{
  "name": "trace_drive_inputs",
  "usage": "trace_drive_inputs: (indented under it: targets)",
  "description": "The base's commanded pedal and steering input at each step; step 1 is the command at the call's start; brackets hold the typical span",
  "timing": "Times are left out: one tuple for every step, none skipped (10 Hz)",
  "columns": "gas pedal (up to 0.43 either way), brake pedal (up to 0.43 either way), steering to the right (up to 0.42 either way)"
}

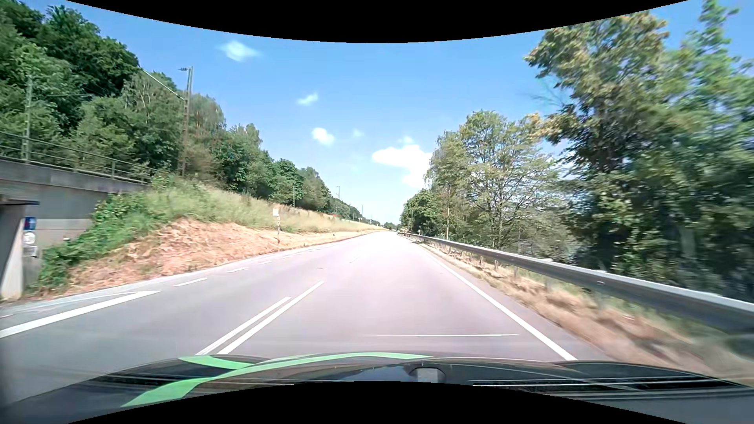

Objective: Follow the waypoints while adhering to traffic rules and regulations

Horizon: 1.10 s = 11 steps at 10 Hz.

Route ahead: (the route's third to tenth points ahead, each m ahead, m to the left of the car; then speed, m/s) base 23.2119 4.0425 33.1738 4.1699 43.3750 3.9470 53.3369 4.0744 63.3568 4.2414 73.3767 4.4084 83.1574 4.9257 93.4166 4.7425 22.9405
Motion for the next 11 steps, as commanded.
trace_drive_inputs:
  targets:
    - [0.189,0.000,-0.005]
    - [0.189,0.000,-0.005]
    - [0.189,0.000,-0.004]
    - [0.189,0.000,-0.004]
    - [0.189,0.000,-0.003]
    - [0.189,0.000,-0.003]
    - [0.189,0.000,-0.003]
    - [0.189,0.000,-0.003]
    - [0.189,0.000,-0.003]
    - [0.189,0.000,-0.003]
    - [0.189,0.000,-0.003]
